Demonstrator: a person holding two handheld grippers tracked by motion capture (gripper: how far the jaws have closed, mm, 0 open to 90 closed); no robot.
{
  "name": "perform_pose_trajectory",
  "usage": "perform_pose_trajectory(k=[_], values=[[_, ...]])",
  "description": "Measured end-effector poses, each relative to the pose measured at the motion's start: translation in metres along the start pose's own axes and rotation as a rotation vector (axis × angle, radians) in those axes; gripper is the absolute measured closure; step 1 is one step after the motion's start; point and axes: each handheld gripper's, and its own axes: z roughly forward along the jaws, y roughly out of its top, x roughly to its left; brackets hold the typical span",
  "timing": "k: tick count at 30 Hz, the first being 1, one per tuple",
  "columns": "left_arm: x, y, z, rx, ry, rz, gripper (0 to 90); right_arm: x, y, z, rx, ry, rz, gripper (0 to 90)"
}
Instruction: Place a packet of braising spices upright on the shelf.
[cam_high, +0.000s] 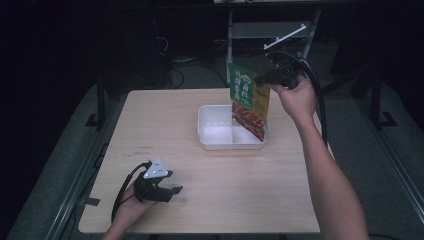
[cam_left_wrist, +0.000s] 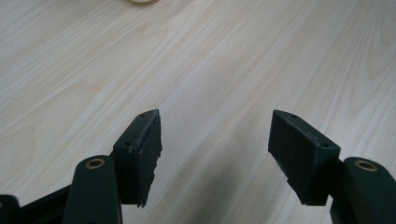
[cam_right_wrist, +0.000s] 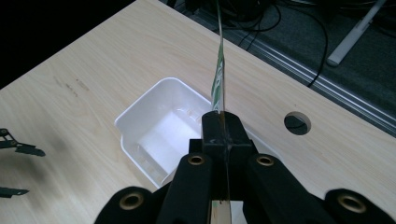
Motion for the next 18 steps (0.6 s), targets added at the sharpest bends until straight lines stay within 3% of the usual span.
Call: perform_pose_trajectory(k=[18], values=[[0.0, 0.0, -0.001, -0.003, 0.0, -0.003, 34.2, -0.001, -0.006, 0.024, -0.001, -0.041, 0.008, 89.9]])
